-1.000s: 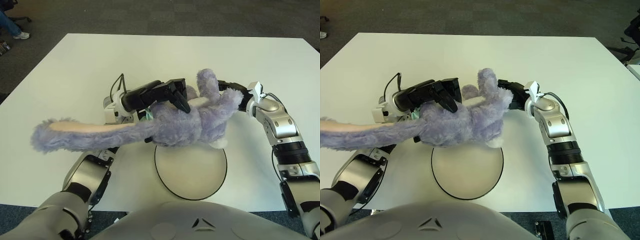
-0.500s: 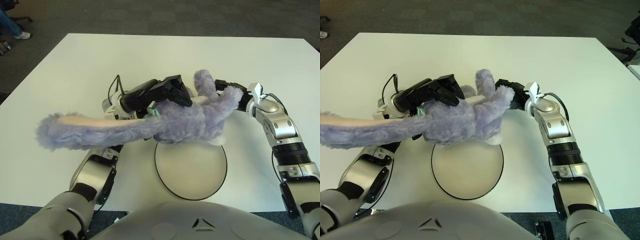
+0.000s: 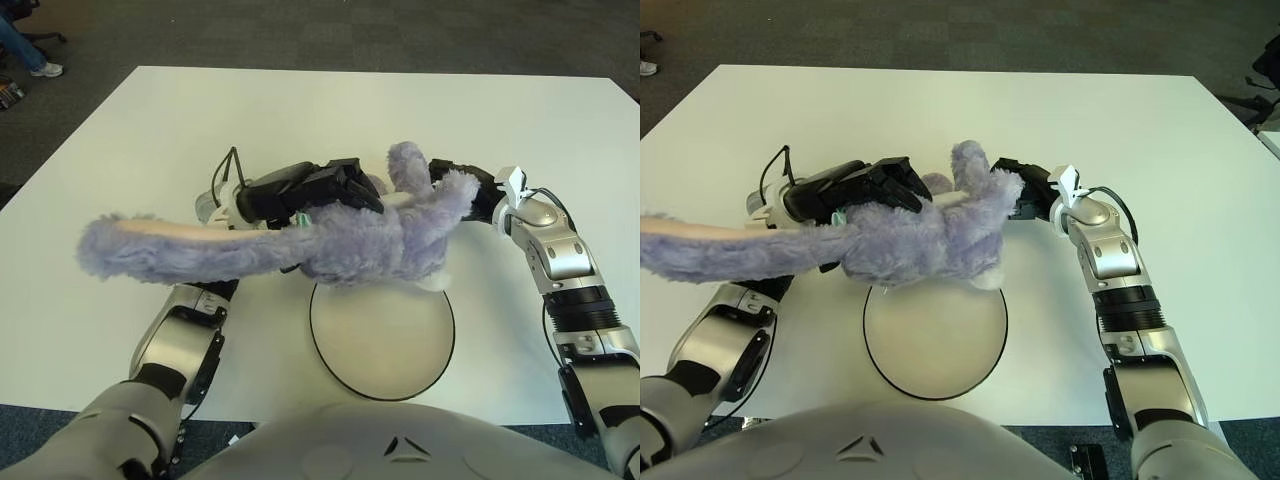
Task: Put the doll into the plate.
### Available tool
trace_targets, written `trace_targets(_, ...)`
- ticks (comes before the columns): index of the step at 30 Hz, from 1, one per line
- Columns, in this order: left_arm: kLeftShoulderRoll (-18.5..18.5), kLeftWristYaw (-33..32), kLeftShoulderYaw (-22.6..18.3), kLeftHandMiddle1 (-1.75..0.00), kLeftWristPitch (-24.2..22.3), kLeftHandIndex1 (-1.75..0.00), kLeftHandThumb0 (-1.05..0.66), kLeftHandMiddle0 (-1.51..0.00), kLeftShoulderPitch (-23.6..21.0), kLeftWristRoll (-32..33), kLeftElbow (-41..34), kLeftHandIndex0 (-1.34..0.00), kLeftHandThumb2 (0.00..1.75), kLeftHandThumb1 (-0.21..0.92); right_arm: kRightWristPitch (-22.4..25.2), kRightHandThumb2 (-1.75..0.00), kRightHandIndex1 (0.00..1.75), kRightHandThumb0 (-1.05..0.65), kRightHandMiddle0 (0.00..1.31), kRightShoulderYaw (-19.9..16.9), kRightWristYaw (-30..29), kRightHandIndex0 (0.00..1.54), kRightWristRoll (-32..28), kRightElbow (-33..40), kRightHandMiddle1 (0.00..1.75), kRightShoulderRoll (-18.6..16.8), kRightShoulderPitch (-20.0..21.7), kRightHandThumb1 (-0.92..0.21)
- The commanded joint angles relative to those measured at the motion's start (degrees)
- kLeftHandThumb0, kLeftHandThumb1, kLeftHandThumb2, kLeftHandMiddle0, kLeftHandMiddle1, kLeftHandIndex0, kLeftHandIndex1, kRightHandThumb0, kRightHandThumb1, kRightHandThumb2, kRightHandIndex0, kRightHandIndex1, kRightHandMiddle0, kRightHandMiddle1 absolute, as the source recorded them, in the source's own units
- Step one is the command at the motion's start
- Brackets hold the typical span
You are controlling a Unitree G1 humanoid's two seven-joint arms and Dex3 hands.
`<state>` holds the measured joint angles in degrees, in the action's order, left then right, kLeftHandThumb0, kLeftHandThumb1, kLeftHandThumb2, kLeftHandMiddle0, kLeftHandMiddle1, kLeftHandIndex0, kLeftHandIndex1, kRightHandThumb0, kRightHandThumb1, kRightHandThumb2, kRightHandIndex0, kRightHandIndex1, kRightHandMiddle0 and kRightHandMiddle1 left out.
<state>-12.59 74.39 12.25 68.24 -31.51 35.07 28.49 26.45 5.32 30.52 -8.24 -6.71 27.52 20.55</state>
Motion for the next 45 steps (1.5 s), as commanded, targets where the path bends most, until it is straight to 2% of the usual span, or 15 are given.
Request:
trace_targets(1,-1.3,0.2,-0.6,-0.88,-0.6,-0.84,-1.05,-0.21,-0.8,-1.6,0.1,0.0,0.93,0.92,2.9,-1.05,1.75,-0.01,0.33,1.8,0.2,0.34,2.0,-3.5,1.73,0.0,-3.3,-0.55)
trace_targets(9,-0.9,1.7,-0.3,-0.77,1.7,-0.65,-1.05,-0.21,-3.7,-1.2,1.0,0.0,0.99,0.92,3.1,-1.06,1.75,-0.01,0.33,1.7,0.0,0.35,2.1,-4.0,1.73,-0.1,-3.0,-0.54)
trace_targets(14,-1.3,8.3,1.7,-0.75,2.6,-0.59,-1.05,-0.22,-5.6,3.5,0.7,0.0,1.0,0.92,3.4,-1.05,1.75,-0.01,0.33,1.6,0.1,0.34,2.0,-4.5,1.73,-0.4,-2.8,-0.54)
trace_targets(19,-1.7,11.4,2.2,-0.77,8.8,-0.5,-1.05,-0.18,-7.0,5.4,1.7,0.0,1.01,0.92,2.9,-1.04,1.75,-0.01,0.32,1.1,1.1,0.34,1.2,-6.1,1.73,-0.6,-2.4,-0.55)
trace_targets(25,-1.3,16.4,1.9,-0.94,4.0,-0.38,-1.05,-0.15,-7.5,10.6,3.7,0.0,1.06,0.92,1.3,-1.04,1.75,-0.01,0.32,0.9,1.2,0.34,1.7,-7.2,1.73,-0.8,-2.3,-0.56)
trace_targets(26,-1.3,17.3,1.4,-0.97,5.4,-0.4,-1.05,-0.16,-6.6,12.8,6.5,0.0,1.07,0.92,1.4,-1.04,1.75,-0.01,0.32,0.8,1.3,0.34,1.6,-7.2,1.73,-0.8,-2.2,-0.55)
trace_targets(31,-1.5,18.1,-3.4,-1.39,9.9,-1.04,-1.05,-0.24,-2.2,19.2,13.7,0.0,1.02,0.92,2.0,-1.06,1.75,-0.01,0.33,0.7,1.5,0.35,1.5,-7.8,1.73,-1.0,-1.7,-0.54)
trace_targets(35,-6.5,16.8,-7.5,-1.51,-3.4,-1.26,-1.05,-0.25,0.3,16.8,13.9,0.0,0.98,0.92,2.3,-1.07,1.75,-0.01,0.34,0.7,1.9,0.35,1.5,-8.9,1.73,-1.1,-1.2,-0.53)
trace_targets(38,-7.0,15.1,-8.3,-1.55,-10.8,-1.36,-1.03,-0.27,1.2,13.5,14.0,-0.03,0.95,0.92,2.1,-1.07,1.75,-0.01,0.34,0.5,1.9,0.35,1.6,-9.4,1.73,-1.3,-1.0,-0.53)
trace_targets(39,-9.4,8.2,-4.9,-1.55,-18.2,-1.36,-1.03,-0.27,-1.7,4.0,10.0,-0.03,0.95,0.92,1.8,-1.07,1.75,-0.01,0.34,0.4,1.9,0.35,1.7,-9.6,1.73,-1.4,-1.0,-0.53)
trace_targets(40,-12.9,1.8,1.2,-1.62,-35.3,-1.5,-0.98,-0.31,-8.2,-6.4,2.9,-0.07,1.14,0.71,1.4,-1.07,1.75,-0.01,0.34,0.4,1.9,0.35,1.8,-9.8,1.73,-1.5,-1.0,-0.53)
trace_targets(41,-15.4,-2.6,5.5,-1.65,-47.9,-1.54,-0.79,-0.34,-12.9,-13.7,-2.3,-0.13,1.14,0.65,1.1,-1.07,1.75,-0.01,0.34,0.3,1.9,0.35,1.9,-10.0,1.73,-1.5,-1.0,-0.53)
trace_targets(42,-20.4,-4.7,4.6,-1.68,-54.3,-1.59,-0.51,-0.39,-6.5,-8.3,-8.7,-0.22,1.15,0.58,0.8,-1.07,1.75,-0.01,0.34,0.2,2.1,0.36,1.8,-10.3,1.73,-1.6,-1.0,-0.53)
trace_targets(44,-25.2,-4.8,0.7,-1.6,-56.4,-1.66,-0.26,-0.5,4.2,2.2,-14.3,-0.37,1.2,0.45,0.5,-1.07,1.75,-0.01,0.34,0.1,2.4,0.36,1.8,-10.6,1.73,-1.6,-0.9,-0.52)
trace_targets(45,-26.5,-6.0,-0.1,-1.58,-57.8,-1.68,-0.21,-0.52,4.6,1.7,-14.4,-0.4,1.21,0.42,-1.5,-1.07,1.75,-0.01,0.34,-0.5,3.7,0.36,1.0,-13.4,1.73,-1.9,-1.1,-0.52)
